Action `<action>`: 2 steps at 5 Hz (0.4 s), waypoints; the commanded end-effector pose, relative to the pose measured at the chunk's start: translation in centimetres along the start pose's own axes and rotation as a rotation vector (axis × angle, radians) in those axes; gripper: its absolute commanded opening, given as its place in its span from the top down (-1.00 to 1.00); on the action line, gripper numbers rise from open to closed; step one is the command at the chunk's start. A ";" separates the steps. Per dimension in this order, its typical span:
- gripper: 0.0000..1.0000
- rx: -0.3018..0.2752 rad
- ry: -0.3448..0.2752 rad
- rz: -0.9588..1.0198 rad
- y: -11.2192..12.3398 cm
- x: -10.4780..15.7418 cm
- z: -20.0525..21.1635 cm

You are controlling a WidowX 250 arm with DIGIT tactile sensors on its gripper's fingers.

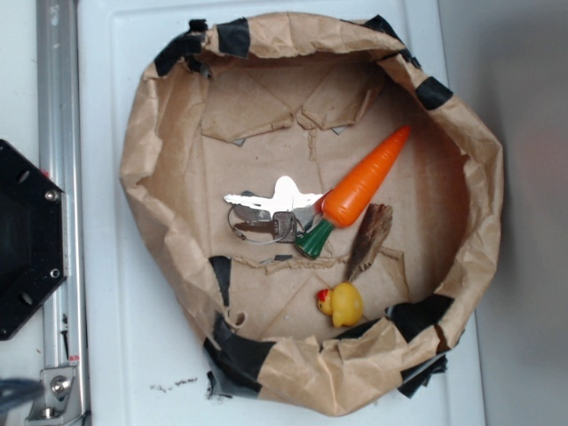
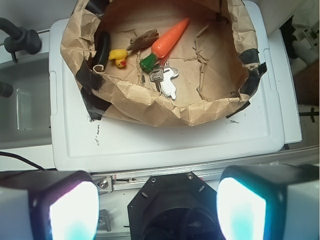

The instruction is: Grab the carrot.

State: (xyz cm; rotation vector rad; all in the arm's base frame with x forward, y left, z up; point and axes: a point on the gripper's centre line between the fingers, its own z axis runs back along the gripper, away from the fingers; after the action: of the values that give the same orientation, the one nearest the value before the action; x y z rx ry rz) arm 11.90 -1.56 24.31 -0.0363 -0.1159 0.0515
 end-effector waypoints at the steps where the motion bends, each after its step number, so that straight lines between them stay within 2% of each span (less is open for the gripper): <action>1: -1.00 0.000 0.000 0.000 0.0 0.0 0.0; 2: -1.00 0.040 -0.076 0.223 1.3 4.4 -3.9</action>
State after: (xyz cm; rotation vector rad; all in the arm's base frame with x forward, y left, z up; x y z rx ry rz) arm 16.64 -0.50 19.92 -0.0056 -0.1491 0.2630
